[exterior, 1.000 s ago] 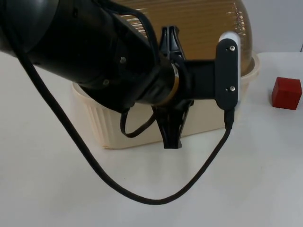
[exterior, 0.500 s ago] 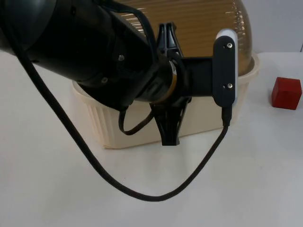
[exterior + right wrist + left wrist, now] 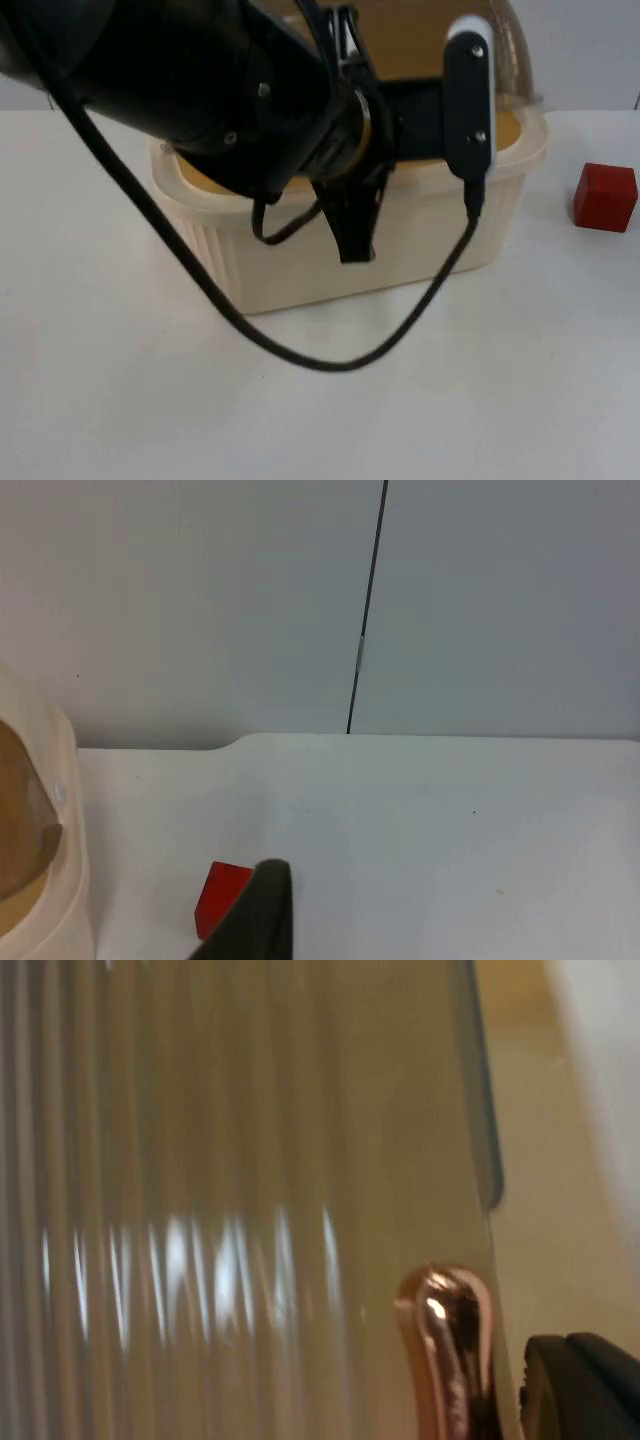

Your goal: Open the box lid with the left hand, place the block into the box with the right hand, then close the box lid with the left hand.

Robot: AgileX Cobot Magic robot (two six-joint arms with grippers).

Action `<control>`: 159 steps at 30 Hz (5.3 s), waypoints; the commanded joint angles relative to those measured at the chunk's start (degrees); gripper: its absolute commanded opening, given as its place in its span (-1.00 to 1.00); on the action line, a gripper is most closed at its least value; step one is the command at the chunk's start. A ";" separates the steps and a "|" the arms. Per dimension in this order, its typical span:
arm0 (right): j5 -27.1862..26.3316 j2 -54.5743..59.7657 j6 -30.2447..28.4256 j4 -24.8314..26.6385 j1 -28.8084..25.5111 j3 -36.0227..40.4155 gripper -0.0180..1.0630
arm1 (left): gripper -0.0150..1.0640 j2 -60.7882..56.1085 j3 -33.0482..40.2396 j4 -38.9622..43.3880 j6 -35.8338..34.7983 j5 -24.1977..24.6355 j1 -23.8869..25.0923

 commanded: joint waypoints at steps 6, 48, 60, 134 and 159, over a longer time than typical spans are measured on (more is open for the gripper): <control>0.03 -0.27 -0.25 -0.34 -0.19 -0.47 0.98 | -0.97 -0.13 -0.56 -0.15 -0.36 2.47 0.31; 0.04 -0.27 -0.21 -0.34 -0.19 -0.47 0.98 | -0.97 -0.13 -11.89 -3.21 0.87 10.72 3.57; 0.14 -0.27 -0.21 -0.34 -0.19 -0.47 0.98 | -0.98 -1.55 -11.69 -36.41 22.80 3.85 -1.13; -2.37 -0.17 4.75 -0.37 -0.19 -0.47 0.98 | 0.96 -49.24 -6.35 -96.14 41.32 3.96 38.75; -20.13 33.25 9.84 -0.37 -0.19 -3.29 0.98 | 0.96 -52.75 -6.35 -75.42 24.01 13.24 38.75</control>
